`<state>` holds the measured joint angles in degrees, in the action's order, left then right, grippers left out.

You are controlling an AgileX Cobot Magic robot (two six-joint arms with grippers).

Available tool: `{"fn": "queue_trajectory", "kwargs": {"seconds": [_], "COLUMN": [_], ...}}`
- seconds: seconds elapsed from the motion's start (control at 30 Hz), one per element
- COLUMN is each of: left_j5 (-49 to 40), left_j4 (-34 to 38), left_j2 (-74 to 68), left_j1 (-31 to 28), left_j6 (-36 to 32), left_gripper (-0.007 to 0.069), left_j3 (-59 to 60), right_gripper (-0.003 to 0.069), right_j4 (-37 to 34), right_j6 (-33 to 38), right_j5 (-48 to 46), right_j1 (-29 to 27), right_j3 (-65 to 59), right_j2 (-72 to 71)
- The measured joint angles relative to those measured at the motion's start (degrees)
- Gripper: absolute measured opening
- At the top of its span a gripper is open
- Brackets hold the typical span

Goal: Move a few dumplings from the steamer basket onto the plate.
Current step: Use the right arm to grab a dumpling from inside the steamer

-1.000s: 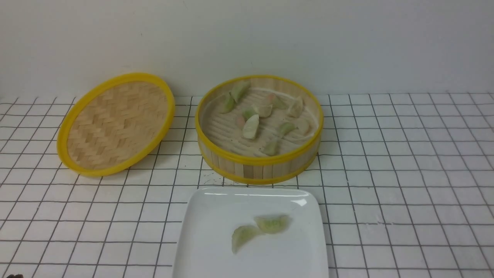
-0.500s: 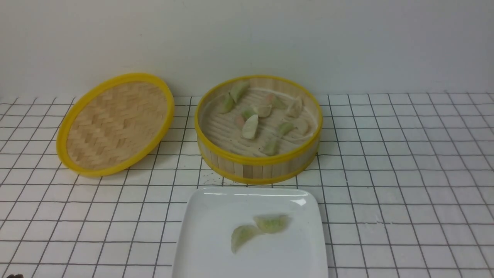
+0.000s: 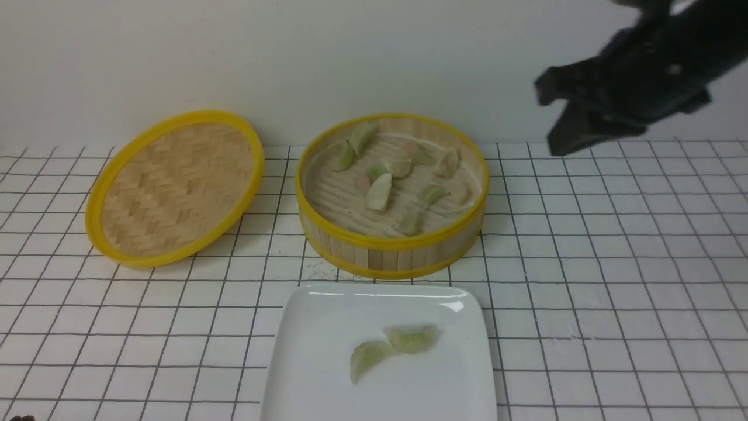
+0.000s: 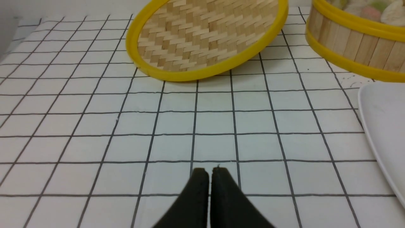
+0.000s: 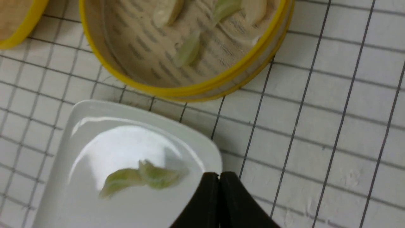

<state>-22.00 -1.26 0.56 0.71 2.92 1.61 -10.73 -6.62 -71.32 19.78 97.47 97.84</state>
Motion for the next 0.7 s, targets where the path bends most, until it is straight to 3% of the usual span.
{"fn": "queue_trajectory", "kwargs": {"seconds": [0.13,0.3,0.47,0.7], "left_j5": [0.0,0.0,0.0,0.0], "left_j4": [0.0,0.0,0.0,0.0], "left_j2": [0.0,0.0,0.0,0.0], "left_j1": [0.0,0.0,0.0,0.0], "left_j6": [0.0,0.0,0.0,0.0], "left_gripper": [-0.0006,-0.0006,-0.0006,-0.0006], "left_j3": [0.0,0.0,0.0,0.0], "right_gripper": [-0.0006,0.0029,0.015,0.0345], "right_j4": [6.75,12.79,17.84,23.45], "right_j6": [-2.38,-2.49,-1.74,0.98], "right_j5": [0.0,0.0,0.0,0.0], "right_j1": [5.94,8.26,8.21,8.14], "right_j3": [11.94,22.95,33.53,36.98], "right_j2": [12.96,24.99,36.55,42.67]}}
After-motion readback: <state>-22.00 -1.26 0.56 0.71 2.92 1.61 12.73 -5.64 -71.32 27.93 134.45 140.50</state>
